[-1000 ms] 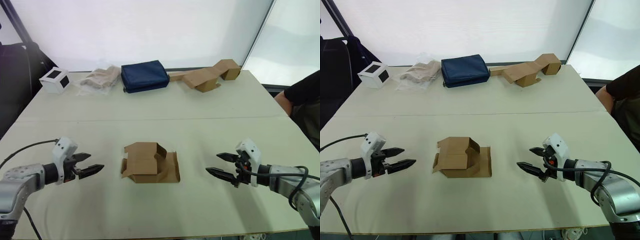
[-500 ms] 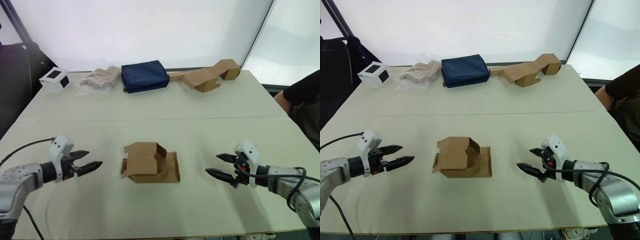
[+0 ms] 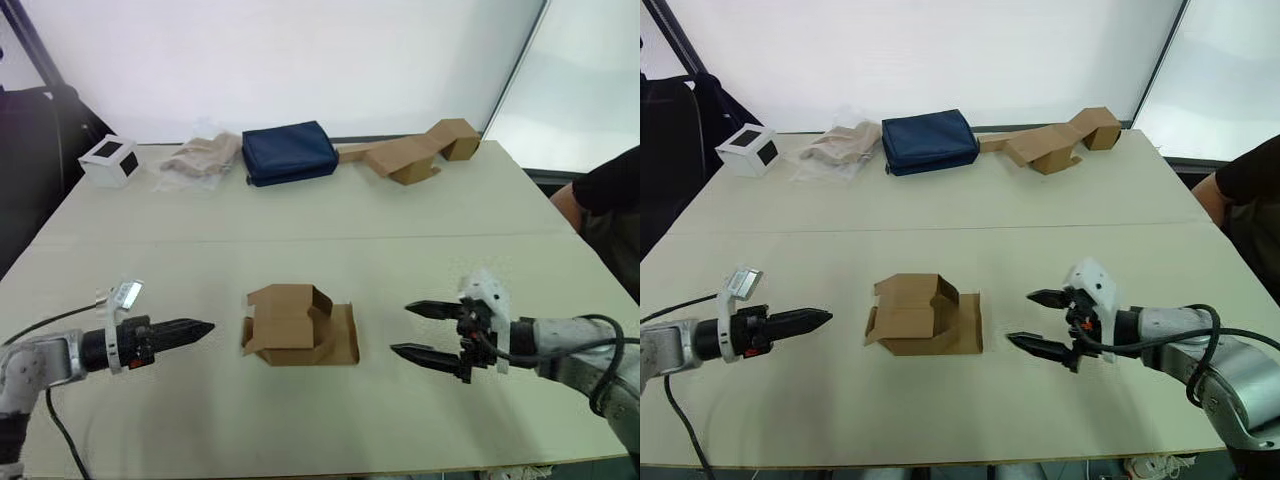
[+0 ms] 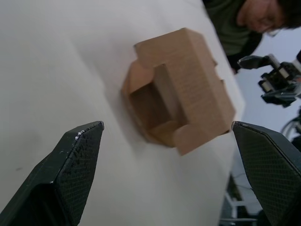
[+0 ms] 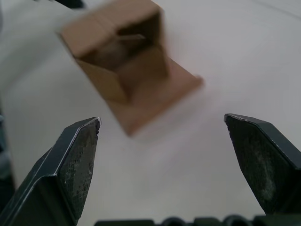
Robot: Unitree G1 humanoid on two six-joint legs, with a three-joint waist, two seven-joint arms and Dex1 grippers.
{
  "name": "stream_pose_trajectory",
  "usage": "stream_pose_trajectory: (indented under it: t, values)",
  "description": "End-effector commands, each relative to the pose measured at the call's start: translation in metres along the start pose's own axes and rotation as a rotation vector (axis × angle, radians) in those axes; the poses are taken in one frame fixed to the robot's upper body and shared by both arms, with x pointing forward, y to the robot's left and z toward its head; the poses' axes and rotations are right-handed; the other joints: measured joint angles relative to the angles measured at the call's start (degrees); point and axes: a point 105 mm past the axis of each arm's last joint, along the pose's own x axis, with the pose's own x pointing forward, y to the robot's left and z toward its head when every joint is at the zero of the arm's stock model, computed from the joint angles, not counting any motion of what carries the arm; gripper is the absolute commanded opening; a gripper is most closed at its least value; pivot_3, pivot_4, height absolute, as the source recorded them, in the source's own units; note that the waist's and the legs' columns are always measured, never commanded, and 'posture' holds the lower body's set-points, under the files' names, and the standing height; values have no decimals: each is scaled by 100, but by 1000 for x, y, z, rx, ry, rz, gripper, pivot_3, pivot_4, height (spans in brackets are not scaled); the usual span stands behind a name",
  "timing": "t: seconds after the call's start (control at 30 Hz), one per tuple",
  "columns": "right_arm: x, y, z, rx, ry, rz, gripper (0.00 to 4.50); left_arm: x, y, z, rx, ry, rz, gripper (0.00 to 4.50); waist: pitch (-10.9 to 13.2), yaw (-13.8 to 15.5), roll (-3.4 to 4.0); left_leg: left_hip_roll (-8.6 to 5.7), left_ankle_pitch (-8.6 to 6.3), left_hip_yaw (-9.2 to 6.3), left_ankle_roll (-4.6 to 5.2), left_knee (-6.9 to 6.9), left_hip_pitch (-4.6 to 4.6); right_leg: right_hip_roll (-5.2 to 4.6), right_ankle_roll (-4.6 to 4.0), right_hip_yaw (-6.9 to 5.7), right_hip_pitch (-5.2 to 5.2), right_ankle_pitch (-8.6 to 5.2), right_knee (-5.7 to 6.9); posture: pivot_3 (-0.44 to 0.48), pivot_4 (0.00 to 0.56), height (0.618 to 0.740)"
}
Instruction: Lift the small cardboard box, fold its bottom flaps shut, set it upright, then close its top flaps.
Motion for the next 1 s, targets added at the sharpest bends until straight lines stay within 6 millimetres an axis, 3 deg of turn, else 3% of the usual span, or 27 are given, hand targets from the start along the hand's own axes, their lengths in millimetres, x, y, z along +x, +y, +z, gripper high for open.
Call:
stream_pose_trajectory:
  t: [0.03,0.3,0.83,1.0]
  values:
    - [7,20,18,-40,-47,39,4418,14,-10,3,-56,13,-100,4500,0,13,-1,-1,0,0,0,0,-1,-2,0,0,1,0,-1,0,150,740]
    - [16,41,25,-35,-57,75,4418,39,-10,1,-139,62,-173,4500,0,-10,-2,-1,1,-1,-1,3,-2,0,0,2,-2,0,0,0,150,740]
    - [19,42,30,-33,-57,57,4418,84,-17,-5,-158,122,-278,4500,-1,5,-3,-3,1,0,-1,4,-4,-2,0,3,-1,0,0,0,150,740]
    - [20,40,28,-29,-52,51,4418,88,-15,-5,-167,113,-290,4500,-1,-14,-3,-2,1,0,-1,5,-3,2,0,3,-2,0,0,0,150,740]
